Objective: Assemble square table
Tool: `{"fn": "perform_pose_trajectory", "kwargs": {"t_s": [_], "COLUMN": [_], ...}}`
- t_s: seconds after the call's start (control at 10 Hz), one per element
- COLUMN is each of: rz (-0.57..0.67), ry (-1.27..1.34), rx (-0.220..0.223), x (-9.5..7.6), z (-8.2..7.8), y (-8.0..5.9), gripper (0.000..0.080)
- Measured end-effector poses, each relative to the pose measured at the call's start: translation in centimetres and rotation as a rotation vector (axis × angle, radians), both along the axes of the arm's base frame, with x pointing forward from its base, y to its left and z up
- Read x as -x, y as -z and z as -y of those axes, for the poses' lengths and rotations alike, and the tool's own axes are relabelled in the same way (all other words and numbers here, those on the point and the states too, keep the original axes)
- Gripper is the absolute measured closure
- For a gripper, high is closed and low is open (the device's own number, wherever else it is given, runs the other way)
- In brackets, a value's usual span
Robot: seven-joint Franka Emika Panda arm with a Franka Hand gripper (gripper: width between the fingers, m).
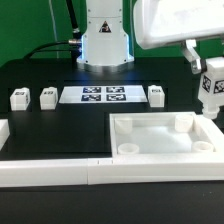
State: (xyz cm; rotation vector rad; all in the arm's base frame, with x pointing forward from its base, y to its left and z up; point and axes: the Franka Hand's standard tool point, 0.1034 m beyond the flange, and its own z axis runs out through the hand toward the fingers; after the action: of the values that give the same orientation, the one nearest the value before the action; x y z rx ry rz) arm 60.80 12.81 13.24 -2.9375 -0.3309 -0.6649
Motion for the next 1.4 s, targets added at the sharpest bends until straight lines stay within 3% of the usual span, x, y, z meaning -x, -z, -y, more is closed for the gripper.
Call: {"fn": "perform_pose_trajectory", "kwargs": {"t_s": [0.3,0.6,1.1,1.4], "rz": [0.019,0.031,0.069,0.053], "ry": [-0.007,-0.011,-0.040,-0.046], "rx": [-0.009,-0.007,0.036,0.033], "x": [0.1,0.0,-1.1,-0.7], "z": [-0.8,-0.9,2.0,1.6], "y": [1.7,1.6,1.3,2.5], "gripper": [0.0509,0.0509,0.0509,0.0509]}}
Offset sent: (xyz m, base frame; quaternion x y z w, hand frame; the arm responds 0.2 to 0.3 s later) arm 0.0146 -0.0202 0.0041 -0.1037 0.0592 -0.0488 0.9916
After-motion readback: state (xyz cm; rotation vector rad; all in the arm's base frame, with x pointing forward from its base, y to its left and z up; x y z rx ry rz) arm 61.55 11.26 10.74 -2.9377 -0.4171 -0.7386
